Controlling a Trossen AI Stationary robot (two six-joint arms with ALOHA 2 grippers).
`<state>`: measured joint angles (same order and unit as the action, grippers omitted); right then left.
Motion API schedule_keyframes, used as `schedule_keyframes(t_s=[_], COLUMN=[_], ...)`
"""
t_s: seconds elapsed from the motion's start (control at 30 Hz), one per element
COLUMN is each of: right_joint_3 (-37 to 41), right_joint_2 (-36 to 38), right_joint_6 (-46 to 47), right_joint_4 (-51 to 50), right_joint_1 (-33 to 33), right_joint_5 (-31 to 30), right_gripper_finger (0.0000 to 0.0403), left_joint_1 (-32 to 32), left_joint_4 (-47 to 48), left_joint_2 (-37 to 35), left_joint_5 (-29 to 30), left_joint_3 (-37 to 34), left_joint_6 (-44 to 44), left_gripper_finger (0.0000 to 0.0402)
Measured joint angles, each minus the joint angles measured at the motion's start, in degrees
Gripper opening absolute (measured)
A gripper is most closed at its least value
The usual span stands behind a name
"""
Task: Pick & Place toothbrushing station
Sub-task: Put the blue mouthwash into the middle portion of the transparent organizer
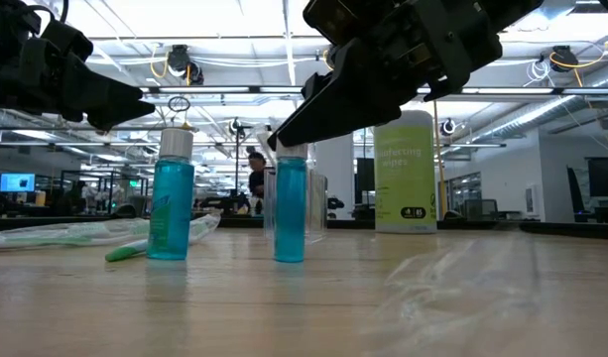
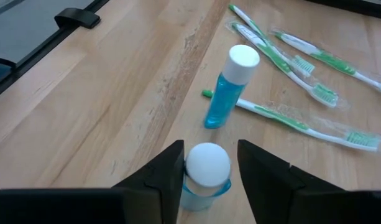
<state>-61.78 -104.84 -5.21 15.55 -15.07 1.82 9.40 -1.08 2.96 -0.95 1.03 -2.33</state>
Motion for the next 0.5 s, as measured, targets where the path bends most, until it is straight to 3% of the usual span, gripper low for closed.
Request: schedule_keyframes(t_s=[0.23, 0.5], right_joint_3=[0.0, 0.0], right_joint_2=[0.0, 0.0], right_joint_6=[0.0, 0.0], right_joint_4=[-0.1, -0.3], right_joint_1=[0.0, 0.0], right_joint_5=[0.0, 0.0], right_gripper_finger=[0.0091, 0.0095], left_joint_1=[0.0, 0.0], left_joint_4=[0.0, 0.0], left_joint_2=[0.0, 0.0], left_joint_5=[0.0, 0.0], left_joint_3=[0.0, 0.0], left_joint_6=[0.0, 0.0], left_gripper_finger=[0.0285, 0.0285])
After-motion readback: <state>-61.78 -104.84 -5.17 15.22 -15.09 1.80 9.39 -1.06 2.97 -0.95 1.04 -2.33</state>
